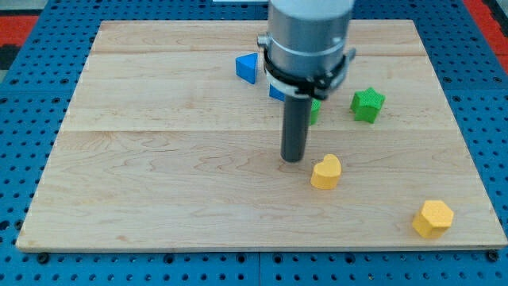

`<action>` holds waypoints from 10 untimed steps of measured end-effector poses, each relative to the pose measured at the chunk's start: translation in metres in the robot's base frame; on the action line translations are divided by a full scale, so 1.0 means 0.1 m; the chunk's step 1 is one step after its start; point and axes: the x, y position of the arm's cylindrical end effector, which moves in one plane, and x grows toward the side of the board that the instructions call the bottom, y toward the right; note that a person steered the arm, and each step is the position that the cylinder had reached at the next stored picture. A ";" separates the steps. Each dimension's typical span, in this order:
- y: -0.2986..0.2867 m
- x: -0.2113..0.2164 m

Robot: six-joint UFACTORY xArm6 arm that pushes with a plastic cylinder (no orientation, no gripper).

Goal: Push the blue cube left to the yellow heart

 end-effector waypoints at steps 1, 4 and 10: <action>0.26 0.24; 0.11 -0.08; -0.67 -2.14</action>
